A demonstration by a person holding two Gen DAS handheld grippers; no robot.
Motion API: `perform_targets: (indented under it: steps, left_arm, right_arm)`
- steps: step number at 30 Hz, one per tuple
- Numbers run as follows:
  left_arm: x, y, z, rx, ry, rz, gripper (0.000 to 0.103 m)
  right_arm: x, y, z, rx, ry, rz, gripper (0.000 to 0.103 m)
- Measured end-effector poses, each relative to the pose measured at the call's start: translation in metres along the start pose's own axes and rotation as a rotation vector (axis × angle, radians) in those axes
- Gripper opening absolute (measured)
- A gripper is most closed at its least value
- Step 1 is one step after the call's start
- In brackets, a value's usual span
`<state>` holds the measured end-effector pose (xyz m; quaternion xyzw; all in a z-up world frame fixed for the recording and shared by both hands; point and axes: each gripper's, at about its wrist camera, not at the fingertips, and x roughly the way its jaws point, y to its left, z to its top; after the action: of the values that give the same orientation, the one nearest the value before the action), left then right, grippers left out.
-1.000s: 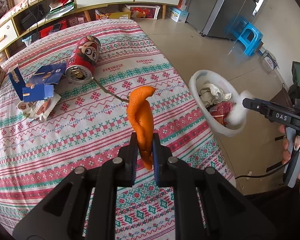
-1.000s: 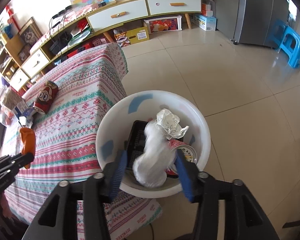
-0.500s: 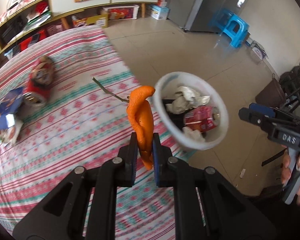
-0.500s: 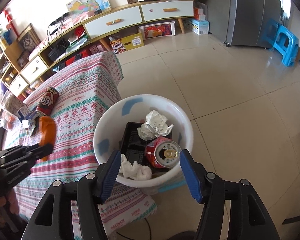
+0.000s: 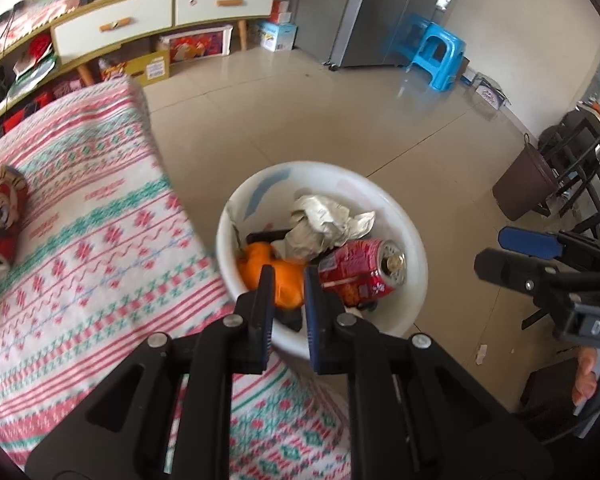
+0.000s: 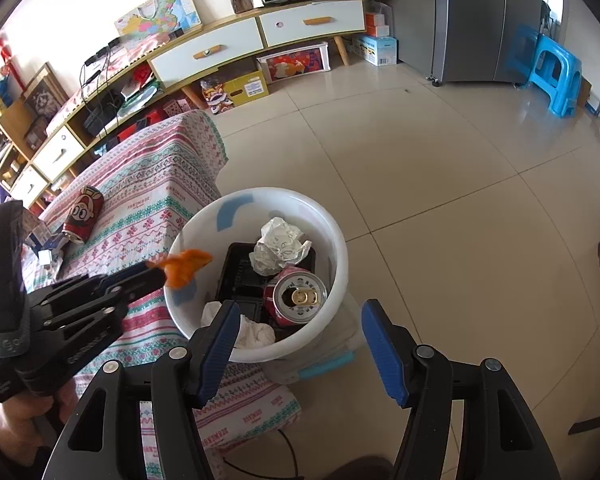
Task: Collect trash
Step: 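Open the right tool to drop the tissue while the left tool drops the orange peel into the bucket, then grasp the blue milk carton on the bed with the left tool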
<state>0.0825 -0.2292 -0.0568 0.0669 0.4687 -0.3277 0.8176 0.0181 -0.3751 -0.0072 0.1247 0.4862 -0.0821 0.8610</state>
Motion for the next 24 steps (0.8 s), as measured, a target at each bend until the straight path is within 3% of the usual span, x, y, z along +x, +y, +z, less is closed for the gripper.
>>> perform_targets:
  steps: [5,7,12,14,24]
  left_arm:
    - [0.000,0.005,0.001,-0.027,-0.011,0.004,0.018]
    - [-0.003,0.010,0.001,-0.046,-0.011,0.014,0.027]
    - [-0.016,0.027,-0.004,-0.096,-0.032,0.034,0.064]
    - [-0.021,0.033,-0.008,-0.109,-0.032,0.043,0.071]
    - [-0.045,0.059,-0.023,-0.113,-0.021,0.099,0.082]
  right_arm:
    - [-0.001,0.000,-0.001,-0.002,-0.002,-0.004,0.065]
    - [0.000,0.000,-0.002,-0.002,-0.002,-0.008,0.065]
    - [0.002,-0.001,-0.001,-0.004,0.002,-0.015,0.066]
    - [0.002,0.001,0.000,-0.008,0.002,-0.017,0.066]
    - [0.008,0.019,0.004,-0.053,0.003,-0.028,0.071]
